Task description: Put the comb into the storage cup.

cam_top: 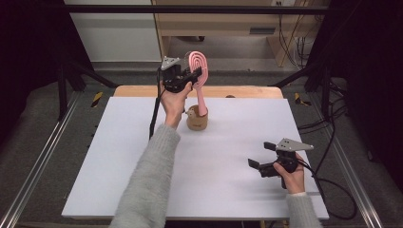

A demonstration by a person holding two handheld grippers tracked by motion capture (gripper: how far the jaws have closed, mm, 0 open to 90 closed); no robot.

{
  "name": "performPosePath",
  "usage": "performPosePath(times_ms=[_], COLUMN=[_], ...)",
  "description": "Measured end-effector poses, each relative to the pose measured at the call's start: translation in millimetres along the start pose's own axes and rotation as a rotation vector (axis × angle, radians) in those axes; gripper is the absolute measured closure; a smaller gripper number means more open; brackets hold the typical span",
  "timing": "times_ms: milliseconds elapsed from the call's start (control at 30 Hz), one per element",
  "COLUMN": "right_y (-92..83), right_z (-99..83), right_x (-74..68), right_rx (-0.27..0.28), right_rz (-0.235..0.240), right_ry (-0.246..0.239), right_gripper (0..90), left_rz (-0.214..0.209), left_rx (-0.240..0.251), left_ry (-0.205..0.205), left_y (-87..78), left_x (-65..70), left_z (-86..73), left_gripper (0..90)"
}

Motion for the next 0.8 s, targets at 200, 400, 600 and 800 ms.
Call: performPosePath(times_ms=[200,400,600,800], right_y=[0.2,0.3,-0.8,-0.4], right_z=[-0.1,-0.4,-0.1,-0.5], right_x=[-0.3,-0.3,-0.4,-0.3], right_rx=[-0.001,-0.004,0.0,-0.002], right_rz=[0.002,0.001,0.003,0.003], right_ry=[-0.001,-0.001,0.0,0.0], right_gripper=[0.4,0.4,0.4,0.4], left_rz=[0.012,0.014,0.025,0.039], left_rx=[-0.009,-0.007,-0.013,-0.026], left_ry=[0.002,-0.001,-0.003,0.006], left_y=[6.6,14.6,22.0,26.3], left_x=[-5.7,-9.1,-14.2,-17.7], left_z=[-2.5,-3.5,-5.4,-9.3], left_gripper=[63.0,63.0,63.0,63.0])
Point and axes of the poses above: each handheld gripper's, and its own axes: y roughly forward along the jaws, z roughly out of its top, x roughly to its right, the point moved 9 cm from there along y, roughly forward along the jaws, and after that the axes turned 14 degrees about -x, right-handed, at the moved point
